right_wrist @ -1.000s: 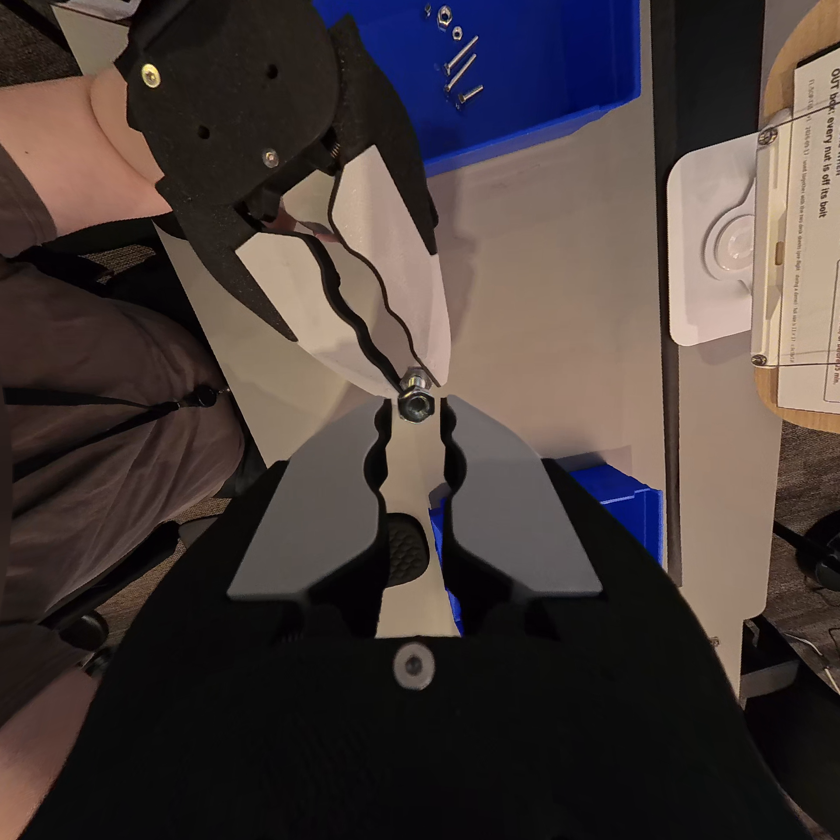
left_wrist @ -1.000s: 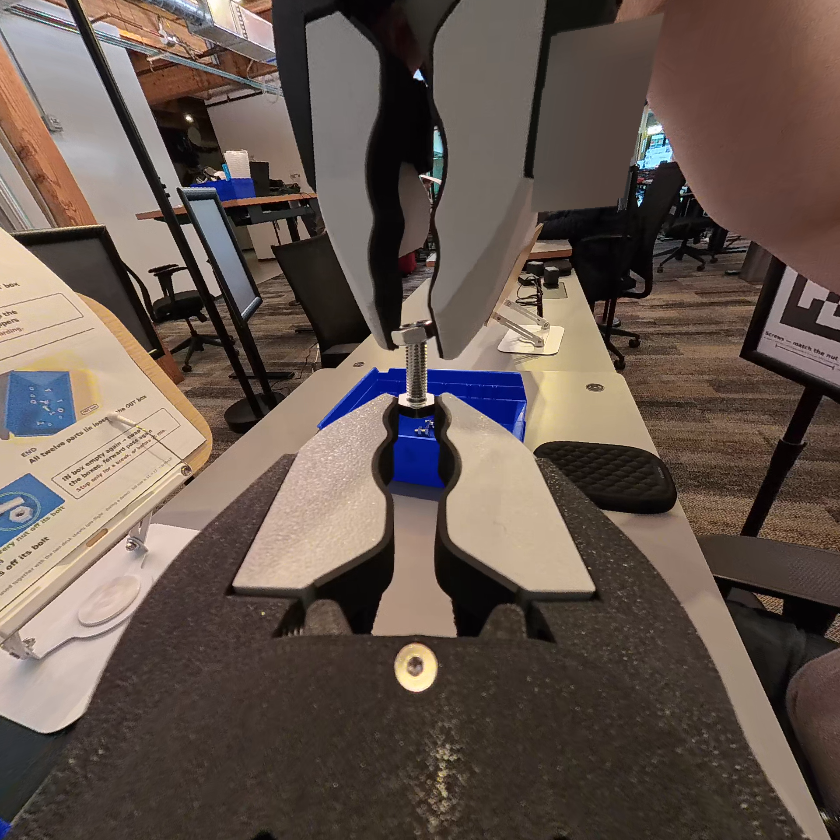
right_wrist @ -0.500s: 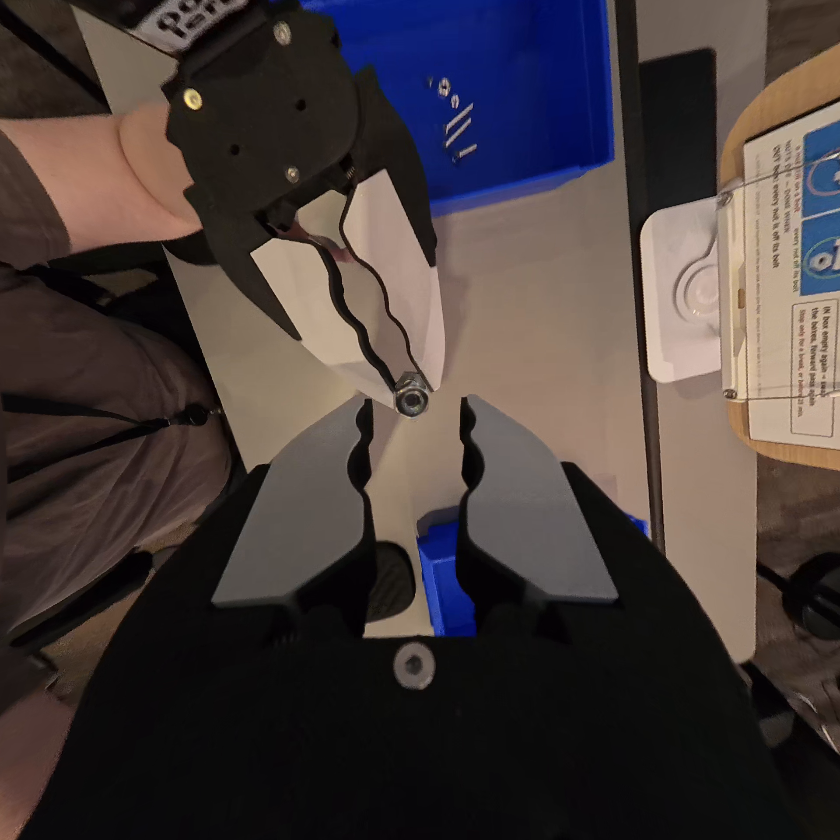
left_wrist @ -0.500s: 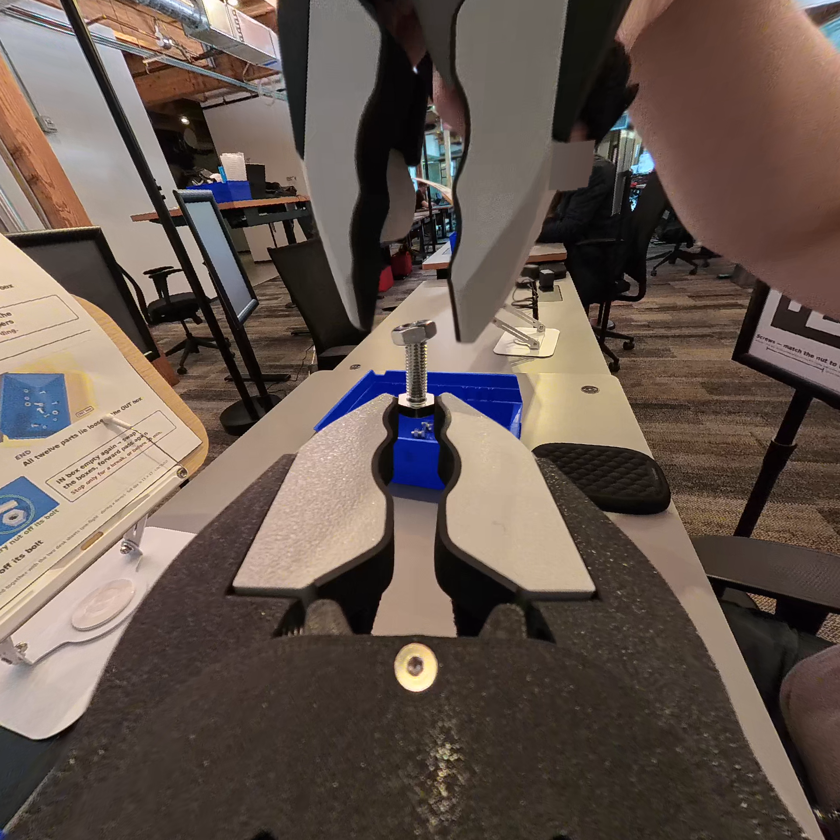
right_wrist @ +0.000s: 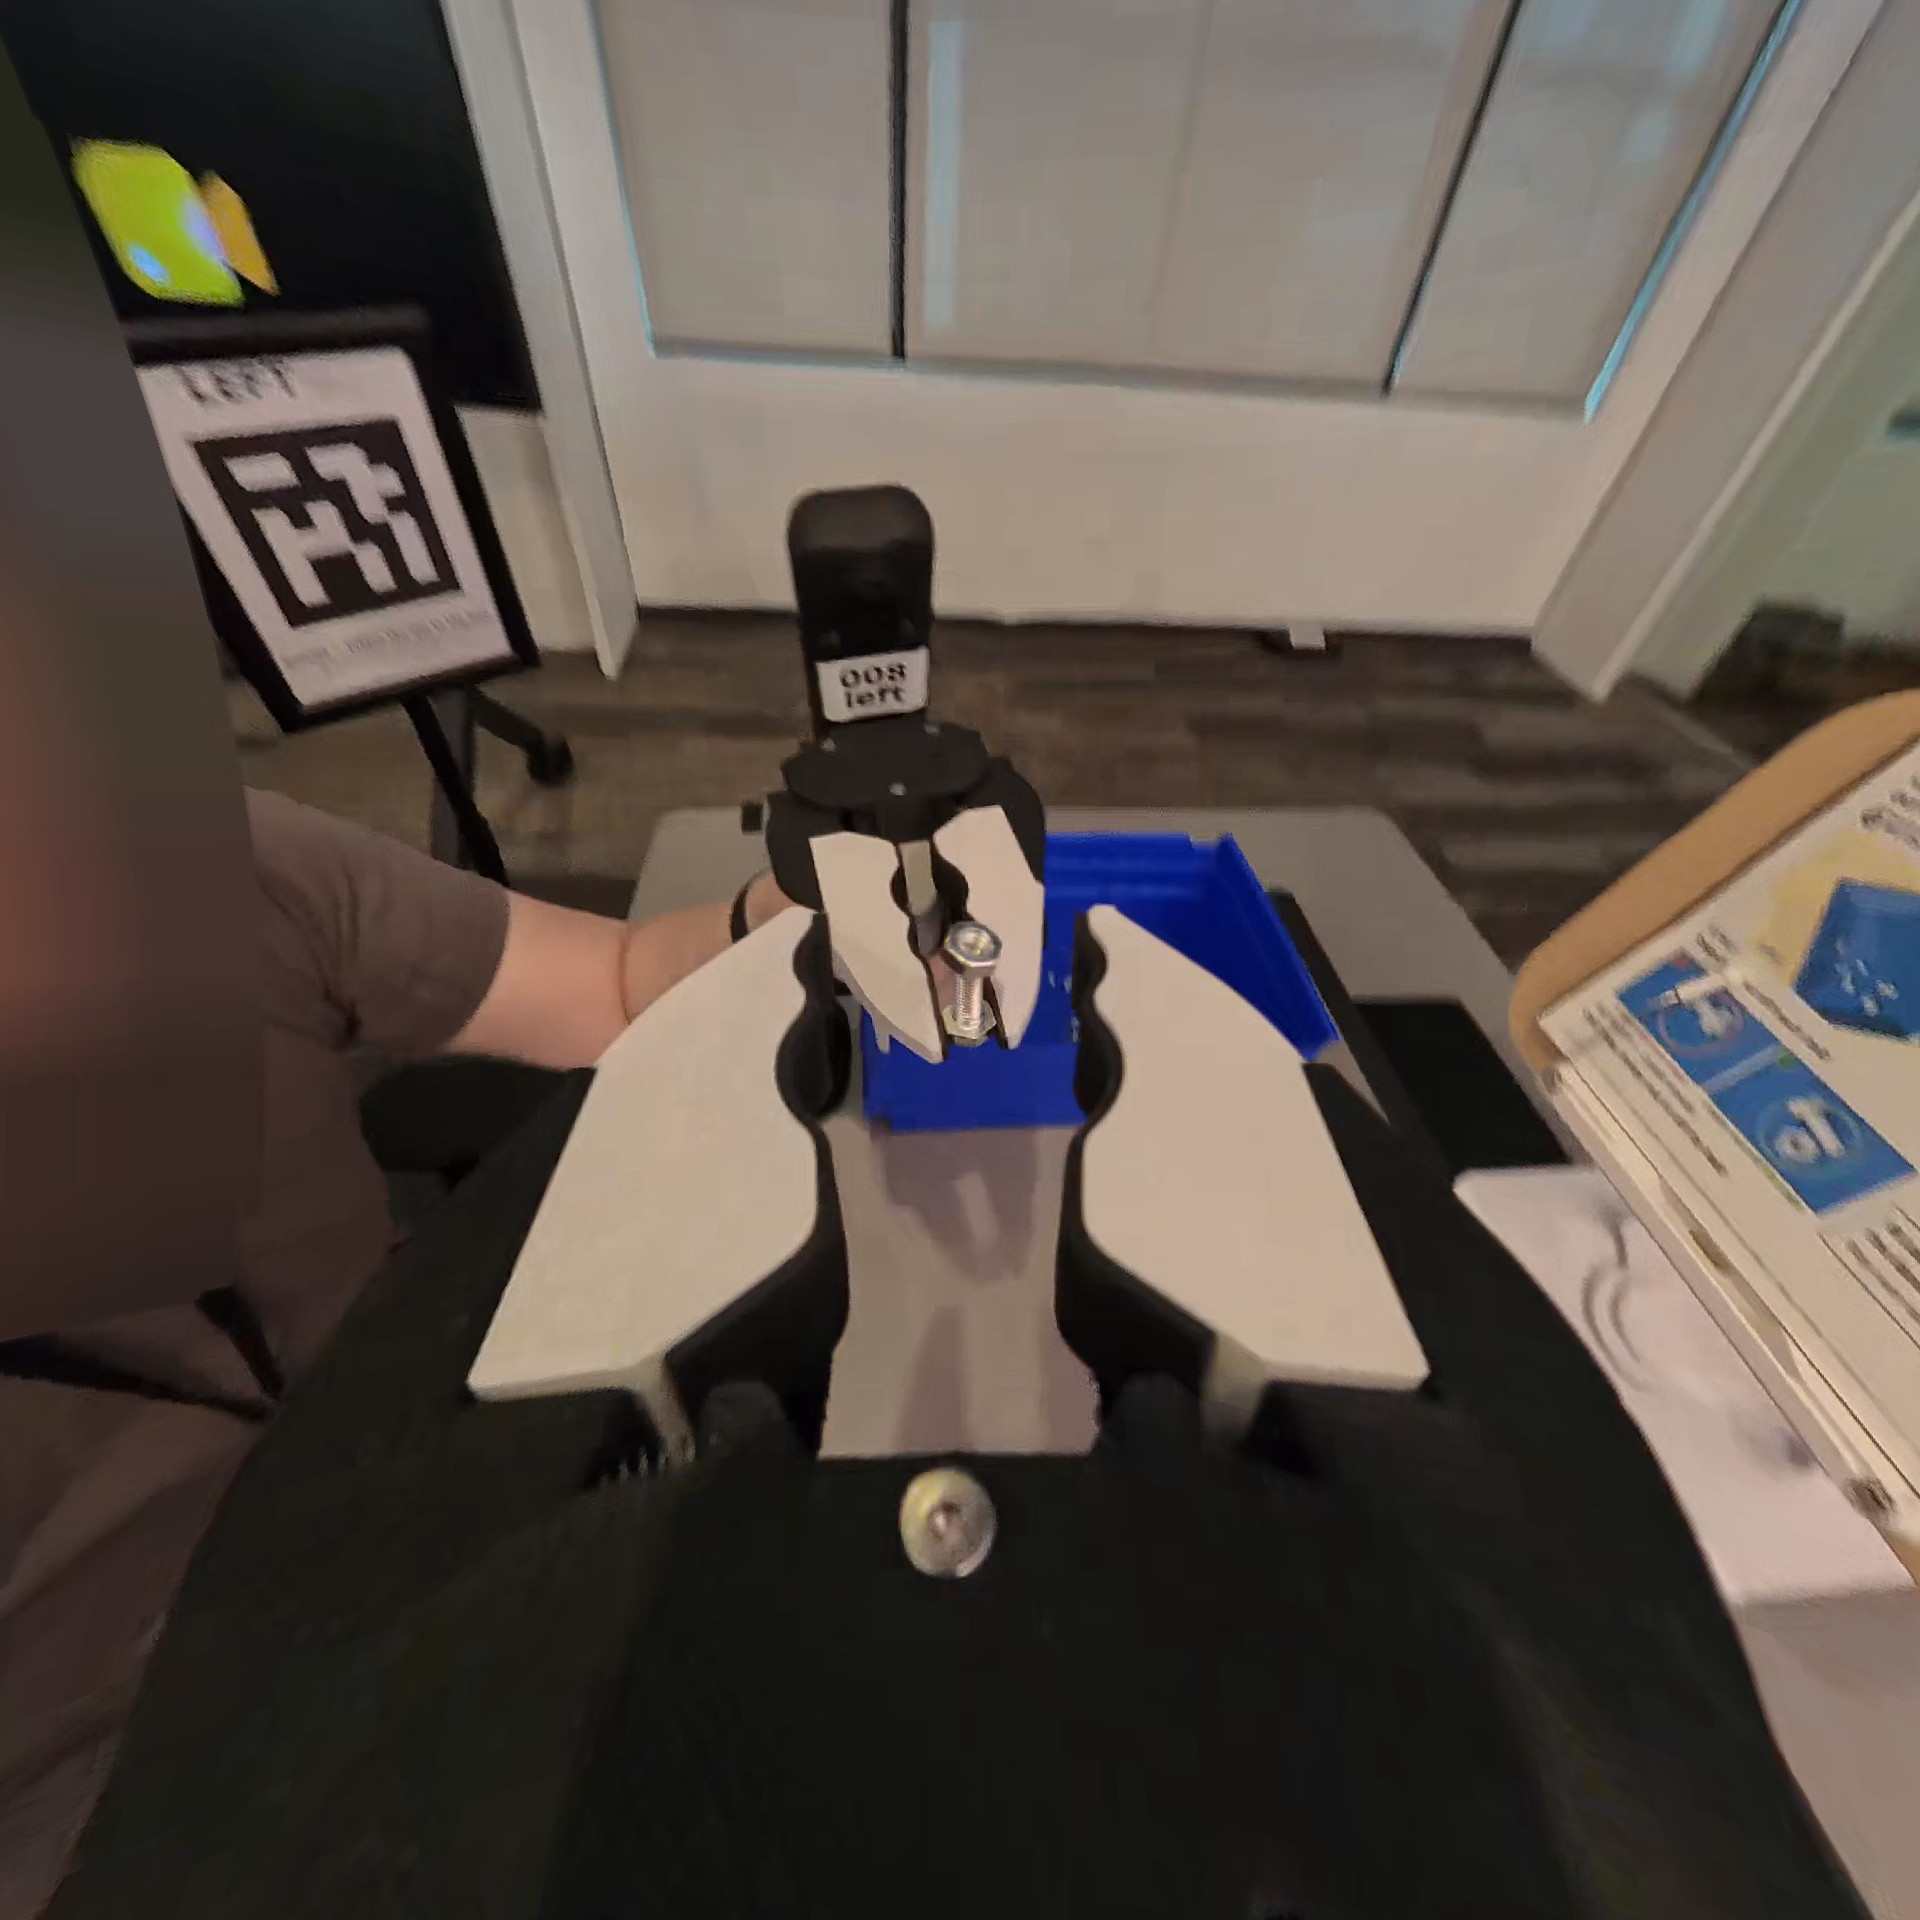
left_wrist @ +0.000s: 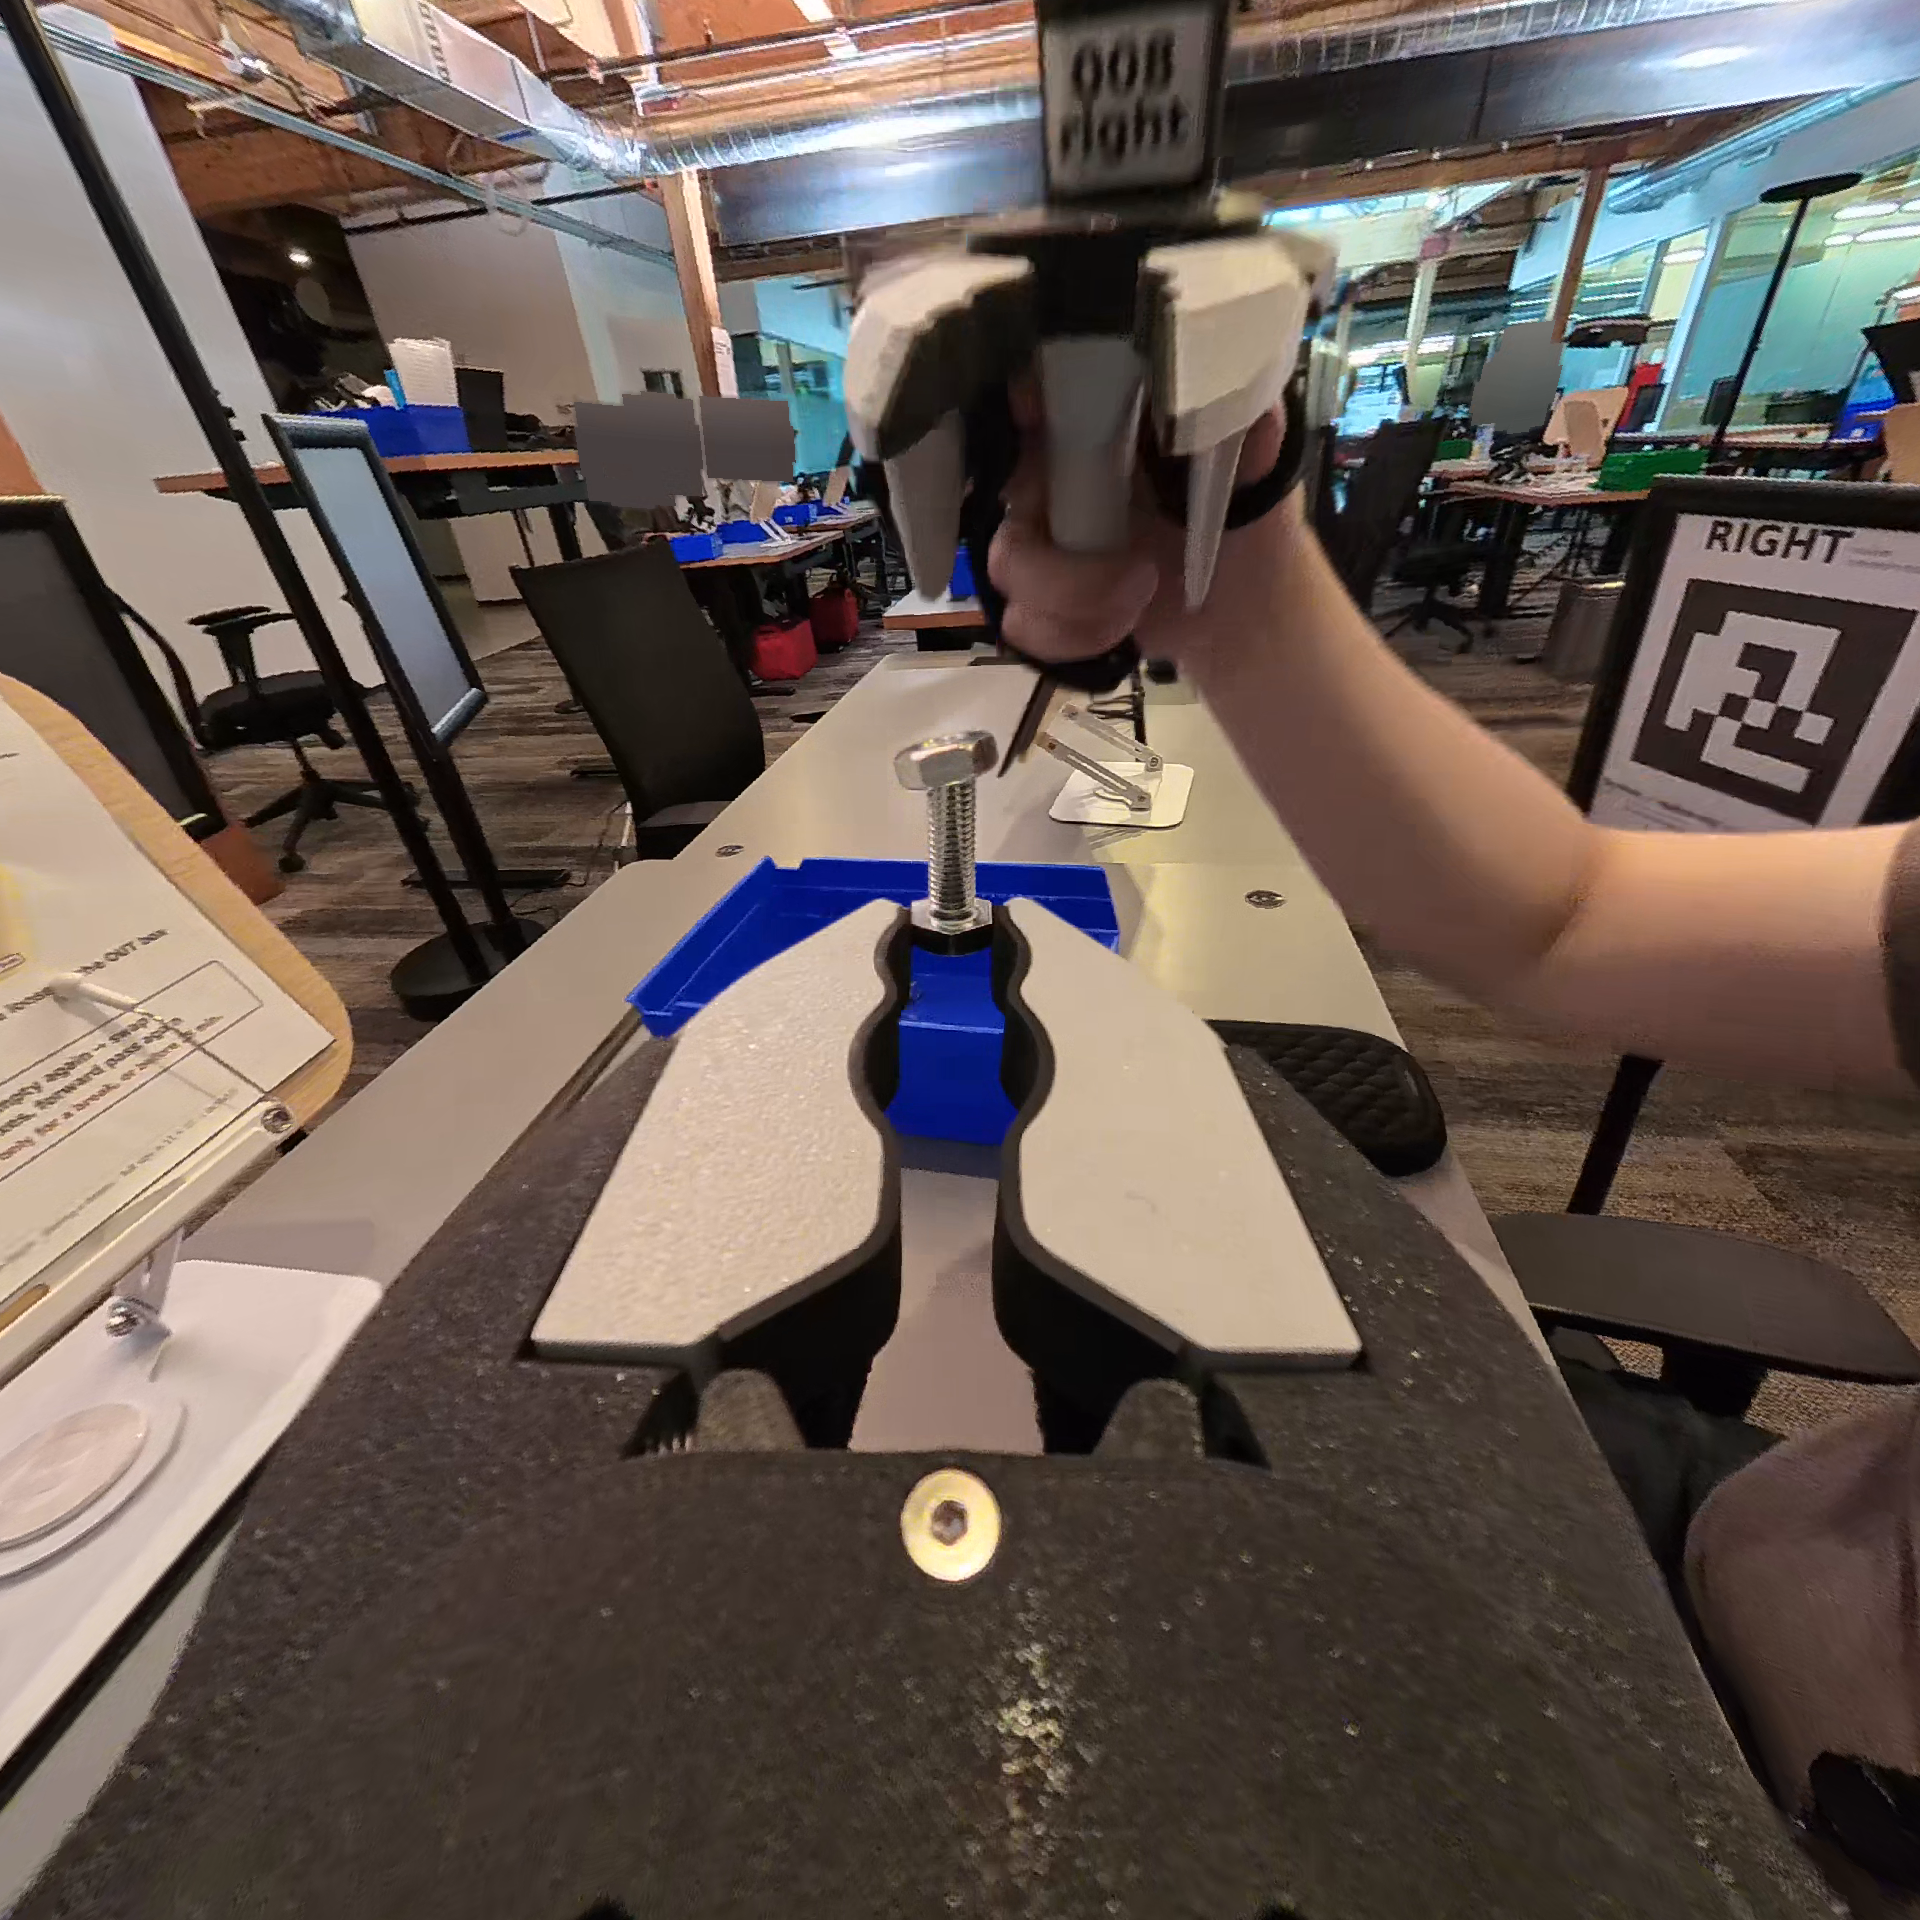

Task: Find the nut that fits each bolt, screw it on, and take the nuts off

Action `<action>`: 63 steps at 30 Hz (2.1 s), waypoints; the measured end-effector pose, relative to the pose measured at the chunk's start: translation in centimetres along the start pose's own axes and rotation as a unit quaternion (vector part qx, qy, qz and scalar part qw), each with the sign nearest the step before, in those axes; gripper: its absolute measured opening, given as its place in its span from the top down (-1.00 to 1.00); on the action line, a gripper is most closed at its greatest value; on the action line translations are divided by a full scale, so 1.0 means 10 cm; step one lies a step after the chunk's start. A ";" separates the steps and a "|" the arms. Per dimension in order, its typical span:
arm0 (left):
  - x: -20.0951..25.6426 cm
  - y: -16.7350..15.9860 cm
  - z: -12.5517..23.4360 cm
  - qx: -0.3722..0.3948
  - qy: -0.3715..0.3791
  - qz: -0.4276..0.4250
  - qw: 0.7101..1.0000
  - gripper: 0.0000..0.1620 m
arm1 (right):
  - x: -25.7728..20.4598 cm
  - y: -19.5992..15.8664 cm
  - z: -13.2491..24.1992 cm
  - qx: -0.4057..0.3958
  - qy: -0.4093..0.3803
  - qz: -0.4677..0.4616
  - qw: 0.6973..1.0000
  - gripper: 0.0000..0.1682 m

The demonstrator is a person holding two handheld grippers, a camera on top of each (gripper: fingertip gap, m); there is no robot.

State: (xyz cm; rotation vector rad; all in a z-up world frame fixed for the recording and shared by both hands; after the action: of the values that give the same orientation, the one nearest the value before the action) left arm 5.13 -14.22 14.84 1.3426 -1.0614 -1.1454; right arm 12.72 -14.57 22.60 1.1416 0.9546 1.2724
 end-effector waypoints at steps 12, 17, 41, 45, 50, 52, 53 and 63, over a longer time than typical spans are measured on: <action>0.21 -0.11 -0.22 0.019 -0.086 -0.003 0.996 0.83 | -0.04 -0.53 0.12 0.168 0.093 -0.009 0.981 0.53; 0.24 -0.19 -0.31 0.016 -0.101 0.003 0.995 0.83 | -0.04 -0.58 0.09 0.199 0.124 -0.033 0.972 0.62; 0.37 -0.21 -0.37 0.028 -0.146 0.015 0.989 0.83 | -0.21 -0.74 -0.05 0.195 0.212 -0.026 0.957 0.71; 0.38 -0.22 -0.38 0.022 -0.144 0.014 0.989 0.83 | -0.20 -0.73 -0.05 0.199 0.215 -0.033 0.956 0.72; 0.38 -0.22 -0.38 0.020 -0.144 0.013 0.989 0.83 | -0.20 -0.73 -0.05 0.199 0.219 -0.035 0.955 0.74; 0.38 -0.22 -0.38 0.020 -0.144 0.013 0.989 0.82 | -0.19 -0.73 -0.04 0.203 0.215 -0.036 0.955 0.76; 0.38 -0.23 -0.38 0.019 -0.144 0.014 0.989 0.83 | -0.19 -0.73 -0.04 0.204 0.215 -0.037 0.954 0.76; 0.39 -0.23 -0.39 0.016 -0.144 0.013 0.989 0.83 | -0.20 -0.75 -0.06 0.196 0.226 -0.042 0.953 0.82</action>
State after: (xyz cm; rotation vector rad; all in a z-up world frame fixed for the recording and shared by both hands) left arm 9.60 -17.27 12.26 1.2059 -1.3048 -1.3357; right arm 13.49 -16.12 14.99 1.1089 1.6393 1.3378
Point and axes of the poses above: each gripper's, where its closed fingertips meet, z back along the fingers, y out of its top, x = y × z across the jaws, the point moved 3 cm from there along z, back along the fingers, and after that the axes turned 2 degrees about -y, right-handed, at the moved point
